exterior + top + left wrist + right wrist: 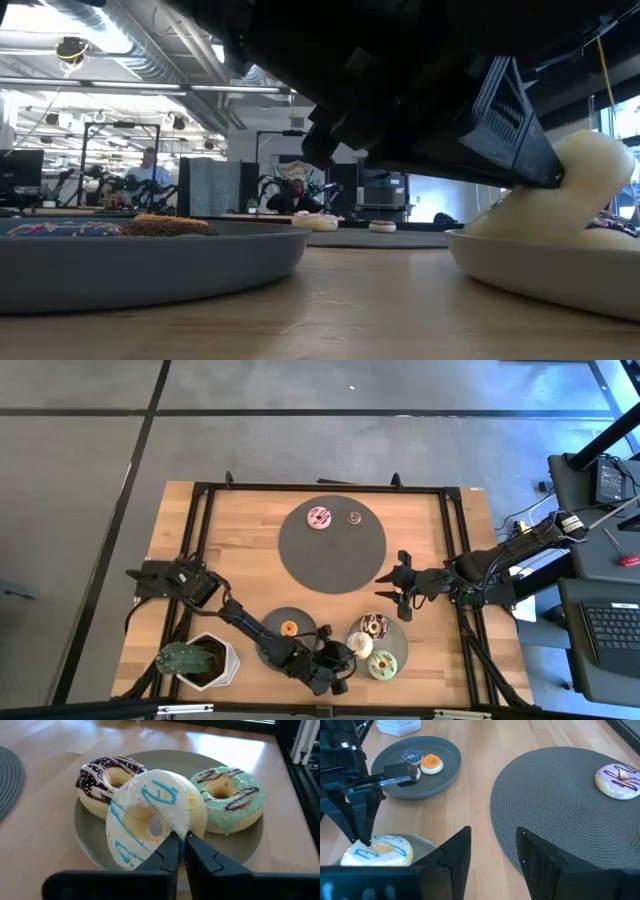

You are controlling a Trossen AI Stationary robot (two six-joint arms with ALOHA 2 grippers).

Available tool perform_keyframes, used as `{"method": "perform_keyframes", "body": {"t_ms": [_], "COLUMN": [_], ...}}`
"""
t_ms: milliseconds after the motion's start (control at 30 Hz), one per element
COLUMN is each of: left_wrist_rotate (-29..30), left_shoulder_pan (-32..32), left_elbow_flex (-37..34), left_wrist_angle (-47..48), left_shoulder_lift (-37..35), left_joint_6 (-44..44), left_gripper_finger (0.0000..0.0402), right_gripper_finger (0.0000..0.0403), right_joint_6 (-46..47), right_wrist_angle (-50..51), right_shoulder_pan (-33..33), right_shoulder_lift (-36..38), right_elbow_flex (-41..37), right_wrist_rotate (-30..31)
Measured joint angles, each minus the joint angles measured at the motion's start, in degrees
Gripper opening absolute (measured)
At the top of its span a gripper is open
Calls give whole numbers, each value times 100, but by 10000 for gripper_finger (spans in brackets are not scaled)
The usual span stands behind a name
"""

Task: Pick & Place donuts
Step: Put large white donut on the gray plate

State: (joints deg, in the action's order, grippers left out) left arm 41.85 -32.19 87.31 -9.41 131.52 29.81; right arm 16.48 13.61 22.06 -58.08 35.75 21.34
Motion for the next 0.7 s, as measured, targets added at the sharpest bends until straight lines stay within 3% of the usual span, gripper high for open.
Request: {"method": "perform_keyframes", "body": {"t_ms": [500,700], "left_wrist_rotate": [-104,-189], "left_shoulder_pan": [5,9], "left_elbow_flex": [-2,-2], "left_wrist_angle": [0,-4], "left_shoulder_lift": [0,0], "left_joint_6": [-8,24], "left_gripper_finger": [41,78], "right_gripper_finger": [158,158], "right_joint_6": [2,2], "right_wrist_angle": [9,8], "right_shoulder_pan": [0,-2], "right_shoulder_lift": [0,0], "right_elbow_flex": [0,0], "right_wrist_rotate": [-4,-42]}}
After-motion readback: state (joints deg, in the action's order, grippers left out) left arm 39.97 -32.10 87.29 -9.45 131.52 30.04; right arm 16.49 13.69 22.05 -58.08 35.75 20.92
